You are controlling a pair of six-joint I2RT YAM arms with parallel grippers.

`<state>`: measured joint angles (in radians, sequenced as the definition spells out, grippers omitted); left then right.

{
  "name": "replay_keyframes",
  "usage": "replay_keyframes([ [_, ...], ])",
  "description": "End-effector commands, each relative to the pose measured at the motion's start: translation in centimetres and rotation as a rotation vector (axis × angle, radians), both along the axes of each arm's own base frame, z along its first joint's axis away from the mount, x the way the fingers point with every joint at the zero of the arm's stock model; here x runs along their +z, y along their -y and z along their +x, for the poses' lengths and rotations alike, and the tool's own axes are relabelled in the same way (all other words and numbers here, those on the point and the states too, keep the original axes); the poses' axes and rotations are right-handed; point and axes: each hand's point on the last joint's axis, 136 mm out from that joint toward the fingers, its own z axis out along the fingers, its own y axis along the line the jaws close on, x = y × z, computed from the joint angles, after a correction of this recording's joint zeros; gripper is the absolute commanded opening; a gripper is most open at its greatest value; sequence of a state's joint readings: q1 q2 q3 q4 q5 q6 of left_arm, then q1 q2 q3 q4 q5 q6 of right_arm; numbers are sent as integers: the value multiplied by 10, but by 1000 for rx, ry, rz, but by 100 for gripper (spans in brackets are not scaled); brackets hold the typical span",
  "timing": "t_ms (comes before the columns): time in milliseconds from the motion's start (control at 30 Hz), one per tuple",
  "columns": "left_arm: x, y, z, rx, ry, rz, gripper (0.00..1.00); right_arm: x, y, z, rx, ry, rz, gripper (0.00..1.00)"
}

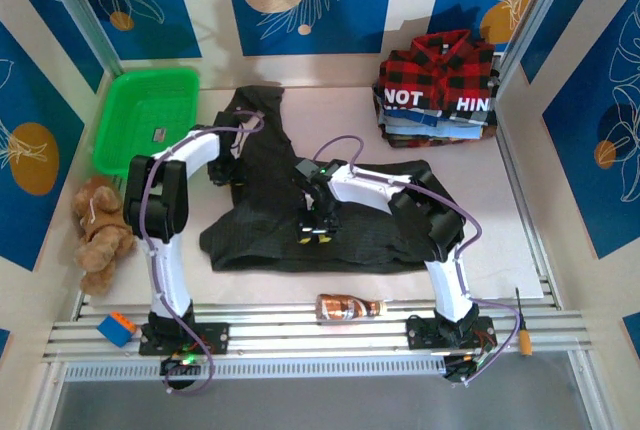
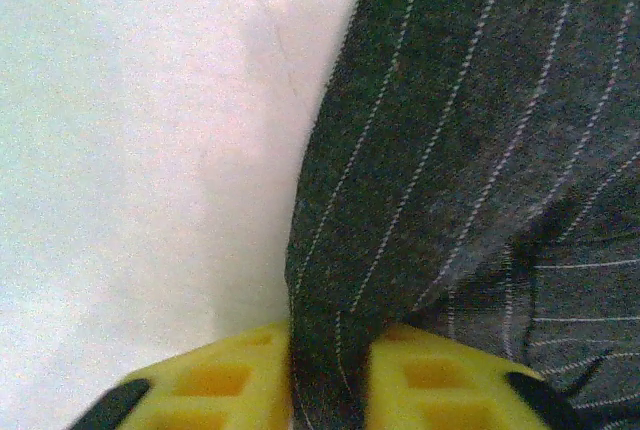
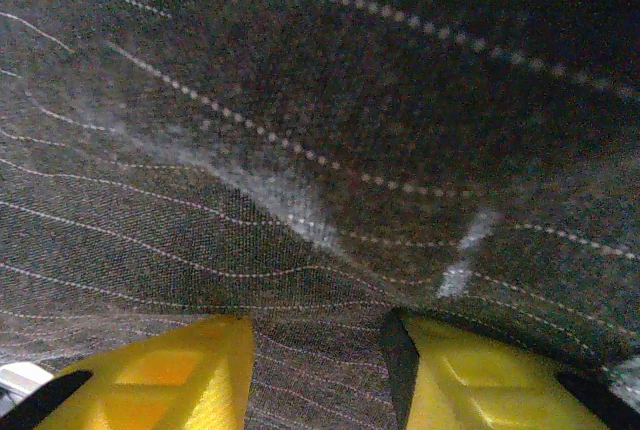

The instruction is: Fold and stack the long sleeve shirts

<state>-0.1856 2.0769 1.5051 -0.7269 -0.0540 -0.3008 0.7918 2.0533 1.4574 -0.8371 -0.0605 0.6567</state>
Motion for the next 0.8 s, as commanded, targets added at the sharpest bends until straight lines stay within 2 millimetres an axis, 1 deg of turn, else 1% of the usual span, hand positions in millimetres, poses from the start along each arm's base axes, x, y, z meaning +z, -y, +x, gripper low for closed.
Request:
replay_keyframes([
  [0, -9, -3, 29, -30, 68, 34, 20, -13, 25, -10, -15, -56, -99, 40],
  [167, 3, -9, 48, -86, 97, 74, 10, -15, 35, -17, -22, -77, -119, 39],
  [233, 8, -12, 57, -119, 105, 104, 9, -15, 37, -19, -23, -83, -126, 38],
  [467, 31, -28, 86, -205, 133, 247, 7, -17, 49, -30, 0, -96, -195, 35],
  [533, 39, -33, 91, -211, 143, 276, 8, -20, 54, -34, 13, -103, -224, 34],
  [600, 48, -35, 92, -209, 154, 279, 8, -22, 56, -36, 15, -107, -231, 34],
  [633, 51, -33, 92, -210, 160, 258, 9, -22, 57, -37, 13, -107, -231, 34],
  [667, 52, -29, 91, -215, 167, 234, 15, -23, 59, -38, 11, -106, -234, 34],
  [700, 52, -28, 90, -215, 167, 221, 23, -24, 59, -38, 9, -106, -237, 34],
  [733, 51, -27, 88, -208, 164, 207, 34, -24, 59, -37, 6, -106, -237, 34],
  [767, 51, -25, 85, -192, 160, 185, 42, -23, 59, -36, 4, -105, -235, 35],
])
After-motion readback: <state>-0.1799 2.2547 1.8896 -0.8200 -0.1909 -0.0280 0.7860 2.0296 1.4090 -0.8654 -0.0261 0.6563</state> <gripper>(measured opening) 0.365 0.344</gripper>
